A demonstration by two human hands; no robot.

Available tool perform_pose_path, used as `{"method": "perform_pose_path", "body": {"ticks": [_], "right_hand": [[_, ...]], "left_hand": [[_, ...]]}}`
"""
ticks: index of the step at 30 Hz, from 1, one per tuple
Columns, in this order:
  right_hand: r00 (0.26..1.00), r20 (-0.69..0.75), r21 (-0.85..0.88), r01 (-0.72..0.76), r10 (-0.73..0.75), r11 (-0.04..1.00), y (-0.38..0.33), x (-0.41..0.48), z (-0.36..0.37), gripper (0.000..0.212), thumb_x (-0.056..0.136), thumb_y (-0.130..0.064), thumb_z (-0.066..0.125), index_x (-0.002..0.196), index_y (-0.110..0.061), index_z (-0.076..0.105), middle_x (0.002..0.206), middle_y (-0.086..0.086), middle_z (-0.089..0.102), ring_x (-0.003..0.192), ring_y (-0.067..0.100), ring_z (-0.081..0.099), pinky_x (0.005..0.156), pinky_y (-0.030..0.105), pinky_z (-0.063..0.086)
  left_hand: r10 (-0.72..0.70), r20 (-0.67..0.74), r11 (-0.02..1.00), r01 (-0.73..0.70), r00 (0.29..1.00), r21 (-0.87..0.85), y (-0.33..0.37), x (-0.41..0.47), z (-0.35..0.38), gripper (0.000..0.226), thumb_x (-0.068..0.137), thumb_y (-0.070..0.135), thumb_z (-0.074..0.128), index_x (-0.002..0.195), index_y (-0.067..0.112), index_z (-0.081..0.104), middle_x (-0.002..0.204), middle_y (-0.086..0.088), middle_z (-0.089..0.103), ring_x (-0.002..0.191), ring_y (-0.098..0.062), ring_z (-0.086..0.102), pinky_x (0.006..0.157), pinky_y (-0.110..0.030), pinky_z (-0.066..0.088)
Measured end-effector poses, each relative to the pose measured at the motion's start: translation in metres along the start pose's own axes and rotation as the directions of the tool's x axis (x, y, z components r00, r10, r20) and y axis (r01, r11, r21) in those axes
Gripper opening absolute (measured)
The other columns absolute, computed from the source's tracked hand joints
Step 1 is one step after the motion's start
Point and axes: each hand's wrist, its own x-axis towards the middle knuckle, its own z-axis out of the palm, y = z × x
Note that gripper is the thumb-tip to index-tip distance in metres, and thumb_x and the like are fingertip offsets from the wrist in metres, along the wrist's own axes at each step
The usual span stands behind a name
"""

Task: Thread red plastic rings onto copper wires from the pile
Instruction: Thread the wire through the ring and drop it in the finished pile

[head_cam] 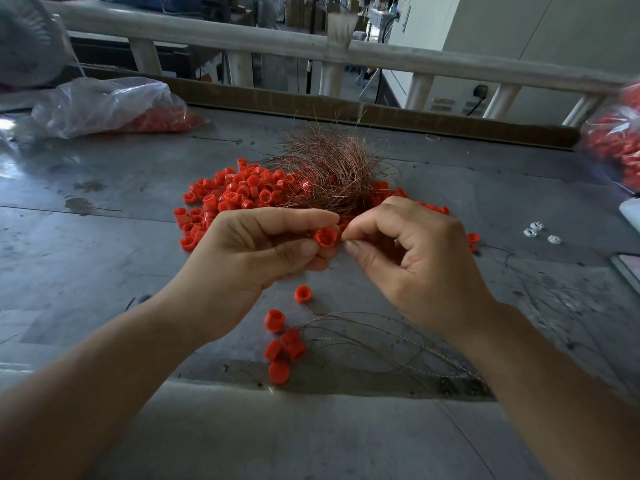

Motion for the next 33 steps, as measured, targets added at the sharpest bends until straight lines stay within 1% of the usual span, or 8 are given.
{"method": "perform_pose_path", "body": {"ticks": [5,9,15,22,24,27,30,33], "right_hand": [[0.999,0.025,0.109,-0.040,0.038,0.993,-0.001,0.001,-0.003,0.008,0.076,-0.006,0.062,0.078,-0.007,0.069,0.069,-0.005,0.056,0.065,0.008,0.052,0.059,0.010,0.039],[0.989,0.050,0.254,-0.145,0.137,0.956,-0.002,0.002,-0.005,0.015,0.076,-0.009,0.059,0.078,-0.023,0.065,0.071,-0.012,0.058,0.068,0.004,0.054,0.061,0.011,0.040],[0.936,0.198,0.416,-0.348,0.290,0.840,-0.001,0.001,-0.002,0.021,0.070,-0.012,0.064,0.072,-0.028,0.049,0.061,-0.010,0.056,0.058,0.007,0.051,0.056,0.030,0.046],[0.914,0.289,0.460,-0.392,0.283,0.797,0.001,-0.001,0.003,0.033,0.071,0.002,0.068,0.068,-0.022,0.046,0.056,-0.008,0.056,0.053,0.009,0.054,0.047,0.020,0.042],[0.908,0.327,0.411,-0.386,0.261,0.826,0.002,0.001,-0.001,0.033,0.072,-0.004,0.073,0.067,-0.024,0.048,0.057,-0.007,0.057,0.052,0.009,0.057,0.046,0.017,0.042],[0.874,0.394,0.304,-0.416,0.285,0.857,0.008,0.006,-0.013,0.023,0.064,-0.041,0.069,0.066,-0.024,0.054,0.059,-0.003,0.065,0.047,0.008,0.060,0.041,0.011,0.038],[0.894,0.170,0.058,-0.429,0.415,0.901,0.030,0.010,-0.024,0.024,0.070,-0.045,0.066,0.065,-0.023,0.058,0.059,-0.001,0.066,0.051,0.010,0.061,0.049,0.018,0.045],[0.866,-0.092,-0.264,-0.496,0.491,0.827,0.060,0.010,-0.033,0.019,0.080,-0.029,0.068,0.064,-0.024,0.058,0.063,-0.005,0.062,0.059,0.014,0.056,0.061,0.024,0.041]], "left_hand": [[0.004,0.013,1.000,-0.004,1.000,-0.013,0.002,0.000,-0.001,0.029,0.061,0.009,0.070,0.087,0.020,0.076,0.083,-0.002,0.074,0.077,-0.014,0.069,0.067,-0.019,0.054],[0.000,0.016,0.995,0.001,1.000,-0.099,0.003,0.000,0.000,0.027,0.059,0.012,0.068,0.084,0.018,0.076,0.087,-0.003,0.074,0.077,-0.012,0.069,0.066,-0.019,0.054],[-0.039,0.066,0.977,0.052,0.997,-0.206,0.000,0.000,0.001,0.027,0.060,0.009,0.065,0.084,0.015,0.076,0.085,-0.004,0.074,0.076,-0.012,0.070,0.065,-0.019,0.055],[-0.071,0.161,0.958,0.113,0.984,-0.265,-0.003,0.000,0.002,0.025,0.066,0.007,0.064,0.087,0.014,0.075,0.086,-0.007,0.073,0.078,-0.015,0.070,0.065,-0.020,0.055],[-0.078,0.180,0.952,0.127,0.981,-0.277,-0.003,0.000,0.002,0.023,0.067,0.008,0.064,0.087,0.014,0.074,0.085,-0.007,0.073,0.079,-0.016,0.070,0.066,-0.020,0.055],[-0.098,0.173,0.954,0.142,0.980,-0.265,-0.004,-0.001,0.002,0.023,0.066,0.009,0.065,0.086,0.014,0.074,0.082,-0.006,0.072,0.078,-0.016,0.070,0.066,-0.020,0.055],[-0.119,0.159,0.958,0.156,0.980,-0.241,-0.005,-0.002,0.004,0.022,0.065,0.009,0.065,0.084,0.014,0.075,0.080,-0.005,0.072,0.076,-0.016,0.070,0.065,-0.020,0.055],[-0.126,0.155,0.960,0.160,0.980,-0.231,-0.005,-0.002,0.005,0.022,0.064,0.009,0.065,0.084,0.014,0.075,0.080,-0.005,0.072,0.076,-0.016,0.070,0.065,-0.020,0.054]]}}
